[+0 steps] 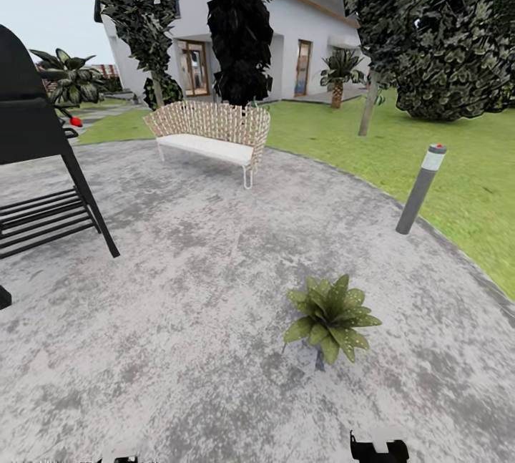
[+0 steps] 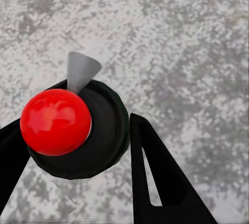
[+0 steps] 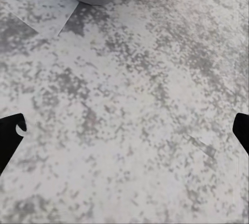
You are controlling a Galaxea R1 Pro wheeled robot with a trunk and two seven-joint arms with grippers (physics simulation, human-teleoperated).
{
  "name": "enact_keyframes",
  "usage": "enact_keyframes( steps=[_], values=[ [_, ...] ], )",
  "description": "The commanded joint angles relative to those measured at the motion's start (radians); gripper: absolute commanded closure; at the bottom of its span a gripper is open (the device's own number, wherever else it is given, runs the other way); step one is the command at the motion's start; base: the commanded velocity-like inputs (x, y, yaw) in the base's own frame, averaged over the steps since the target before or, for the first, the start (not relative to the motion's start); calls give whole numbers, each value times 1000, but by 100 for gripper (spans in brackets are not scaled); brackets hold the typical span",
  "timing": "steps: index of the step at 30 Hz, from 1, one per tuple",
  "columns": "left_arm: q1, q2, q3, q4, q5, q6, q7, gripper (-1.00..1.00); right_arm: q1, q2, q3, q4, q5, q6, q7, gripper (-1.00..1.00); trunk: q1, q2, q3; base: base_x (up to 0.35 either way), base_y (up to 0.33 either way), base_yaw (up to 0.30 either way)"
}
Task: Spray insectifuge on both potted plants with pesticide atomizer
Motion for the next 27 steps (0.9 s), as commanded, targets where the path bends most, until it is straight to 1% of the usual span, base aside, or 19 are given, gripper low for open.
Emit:
enact_keyframes(
  steps=[1,5,18,22,27],
  values=[
    [-1,0,9,2,-6,-4,-5,100,0,1,-6,0,11,-3,-5,-100,0,0,0,0,39,173],
    [-1,0,9,2,-4,-3,-4,100,0,1,-6,0,11,-3,-5,-100,0,0,5,-29,202,173],
    [-1,1,11,3,-2,-5,-3,100,0,2,-5,0,11,-3,-5,-100,0,0,21,-1,302,173],
    [-1,1,11,4,-2,-5,-3,100,0,2,-5,0,12,-3,-5,-100,0,0,26,77,307,173],
    [-1,1,11,4,-3,-5,-3,100,0,2,-5,0,12,-3,-5,-100,0,0,33,162,290,173]
  ],
)
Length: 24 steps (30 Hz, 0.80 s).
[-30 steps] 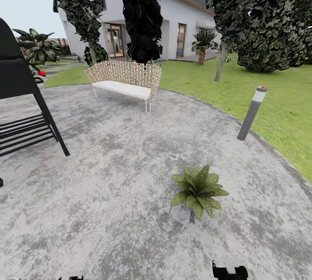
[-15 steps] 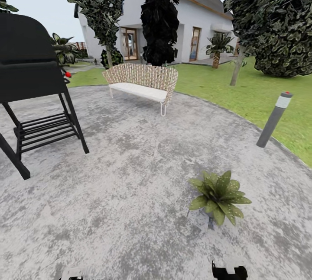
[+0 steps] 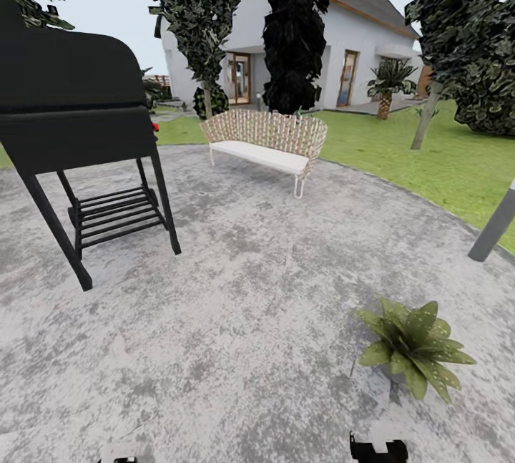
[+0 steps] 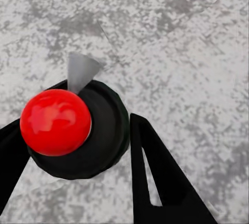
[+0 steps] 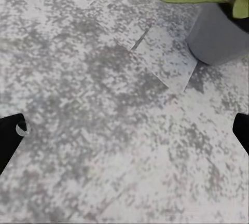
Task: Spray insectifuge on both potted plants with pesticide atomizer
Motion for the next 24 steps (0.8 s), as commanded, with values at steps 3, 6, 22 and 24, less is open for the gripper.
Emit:
enact_keyframes(
  steps=[3,6,22,24],
  values=[
    [-1,0,9,1,-8,-3,-5,100,-1,1,-6,0,10,-2,-5,-100,0,0,3,227,244,173],
    [-1,0,9,1,-8,-3,-5,100,-1,1,-6,0,11,-2,-5,-100,0,0,7,265,213,173],
    [-1,0,9,1,-8,-3,-6,100,-1,1,-6,0,11,-2,-5,-100,0,0,26,318,70,173],
    [0,0,9,1,-8,-3,-6,100,-1,1,-6,0,11,-2,-5,-100,0,0,29,335,0,173]
  ],
)
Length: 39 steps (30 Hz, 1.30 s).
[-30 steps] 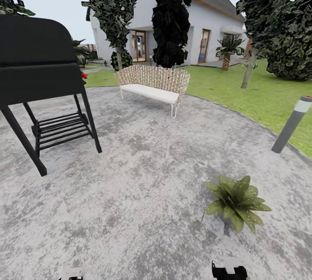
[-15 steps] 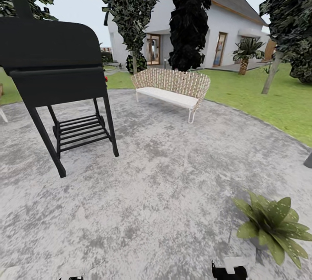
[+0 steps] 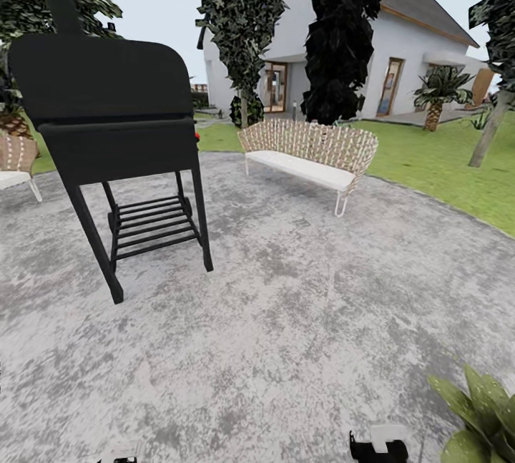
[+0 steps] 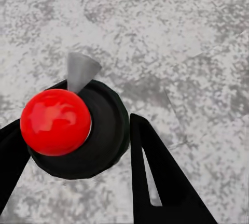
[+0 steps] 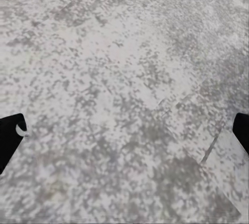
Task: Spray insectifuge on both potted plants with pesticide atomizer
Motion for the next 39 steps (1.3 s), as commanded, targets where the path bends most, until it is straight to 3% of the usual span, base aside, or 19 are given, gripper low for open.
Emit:
enact_keyframes(
  steps=[1,15,39],
  values=[
    [-1,0,9,1,-7,-3,-5,100,-1,0,-6,0,11,-3,-5,-100,0,0,0,335,0,173],
    [-1,0,9,1,-8,-3,-6,100,-1,0,-6,0,10,-3,-5,-100,0,0,18,338,0,130],
    [0,2,12,1,-8,-2,-4,100,-1,0,-6,0,10,-2,-5,-100,0,0,42,333,-107,-169]
  ],
)
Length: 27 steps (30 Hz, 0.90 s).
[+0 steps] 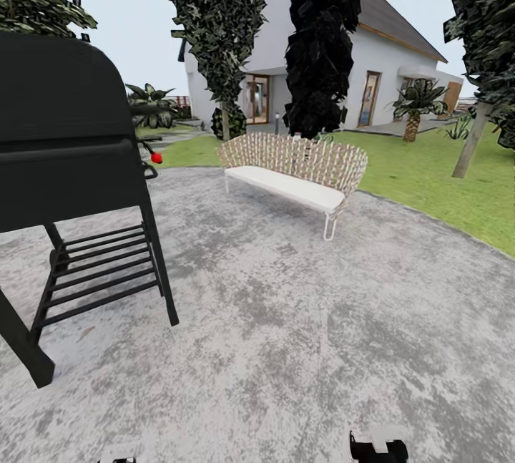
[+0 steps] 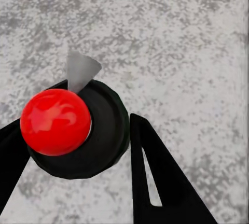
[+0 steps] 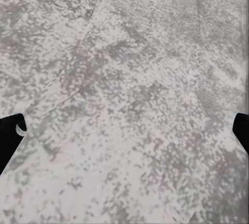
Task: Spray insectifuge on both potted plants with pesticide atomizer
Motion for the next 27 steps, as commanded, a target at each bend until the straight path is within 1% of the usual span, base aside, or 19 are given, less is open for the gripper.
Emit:
enact_keyframes(
  steps=[1,8,11,22,27],
  values=[
    [-1,0,9,1,-7,-3,-4,100,-1,0,-7,0,11,-2,-5,-100,0,0,-1,299,-196,-7],
    [-1,1,10,1,-6,-3,-4,100,-1,0,-7,-1,12,-1,-4,-100,0,0,-1,293,-201,-1],
    [-1,1,10,1,-6,-4,-4,100,-1,0,-7,-1,11,-1,-4,-100,0,0,-1,318,-115,0],
    [-1,1,10,1,-6,-4,-3,100,-1,1,-8,-1,10,-1,-4,-100,0,0,-1,339,-10,0],
    [-1,1,9,1,-6,-4,-4,100,-1,2,-8,-1,10,-1,-4,-100,0,0,-1,340,54,0]
  ],
)
